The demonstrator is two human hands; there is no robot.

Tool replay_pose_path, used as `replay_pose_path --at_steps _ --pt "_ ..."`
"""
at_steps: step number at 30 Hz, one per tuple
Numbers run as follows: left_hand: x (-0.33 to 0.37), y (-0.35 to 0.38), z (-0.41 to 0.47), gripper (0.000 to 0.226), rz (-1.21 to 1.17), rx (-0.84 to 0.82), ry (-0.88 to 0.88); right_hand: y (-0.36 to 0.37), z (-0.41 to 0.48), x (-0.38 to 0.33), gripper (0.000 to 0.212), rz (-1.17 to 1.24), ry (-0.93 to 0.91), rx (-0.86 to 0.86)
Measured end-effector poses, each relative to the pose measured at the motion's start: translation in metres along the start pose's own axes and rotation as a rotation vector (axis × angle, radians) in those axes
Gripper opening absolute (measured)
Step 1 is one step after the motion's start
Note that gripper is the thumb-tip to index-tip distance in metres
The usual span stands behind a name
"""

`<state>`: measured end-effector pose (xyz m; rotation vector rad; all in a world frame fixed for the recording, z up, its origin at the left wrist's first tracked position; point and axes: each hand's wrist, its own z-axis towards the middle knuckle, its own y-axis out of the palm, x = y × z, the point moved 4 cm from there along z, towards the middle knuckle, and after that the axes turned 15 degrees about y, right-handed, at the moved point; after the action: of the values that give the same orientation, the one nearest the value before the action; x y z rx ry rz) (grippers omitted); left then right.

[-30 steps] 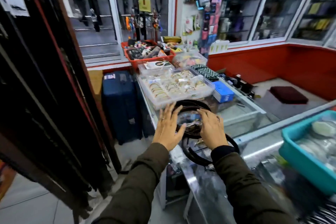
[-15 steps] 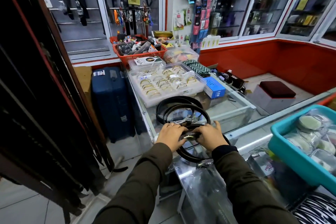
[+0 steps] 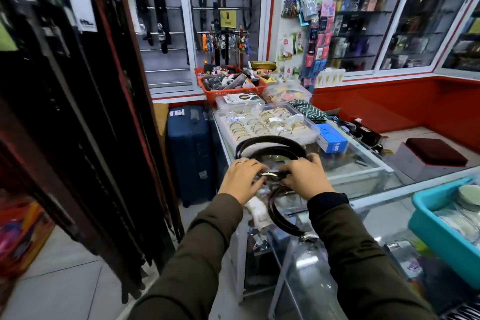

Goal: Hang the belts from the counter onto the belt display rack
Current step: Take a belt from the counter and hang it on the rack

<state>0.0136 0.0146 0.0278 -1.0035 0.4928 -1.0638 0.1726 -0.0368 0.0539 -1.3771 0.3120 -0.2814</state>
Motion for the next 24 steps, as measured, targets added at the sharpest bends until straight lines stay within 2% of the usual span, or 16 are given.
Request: replay_pose_path --at_steps 5,9,11,14,18,21,24 --pt "-0.019 -0.054 -0.032 0.027 -0.059 0.214 -0.077 -0.031 -0.008 -0.048 0.035 0.195 -0.125 -0.012" --pt "-0.037 -0.089 -0.067 0.043 -0.186 0.463 -0.284 -0.039 -0.013 -0.090 0.033 0.510 -0.176 -0.171" --pt "-0.046 -0.104 -0.085 0.048 -0.315 0.624 -0.413 -0.041 -0.015 -0.113 0.032 0.675 -0.199 -0.257" --pt "-0.057 -0.120 -0.106 0.030 -0.594 0.831 -0.585 -0.047 -0.017 -0.147 0.034 0.805 -0.274 -0.309" --pt "-0.069 -0.143 -0.125 0.013 -0.825 0.921 -0.685 -0.054 -0.021 -0.188 0.044 0.901 -0.349 -0.347" --pt "-0.074 -0.163 -0.139 0.023 -0.905 0.909 -0.712 -0.057 -0.027 -0.213 0.046 1.033 -0.390 -0.405" --pt "-0.079 -0.191 -0.151 0.031 -0.830 0.928 -0.713 -0.065 -0.037 -0.234 0.042 1.112 -0.412 -0.374"
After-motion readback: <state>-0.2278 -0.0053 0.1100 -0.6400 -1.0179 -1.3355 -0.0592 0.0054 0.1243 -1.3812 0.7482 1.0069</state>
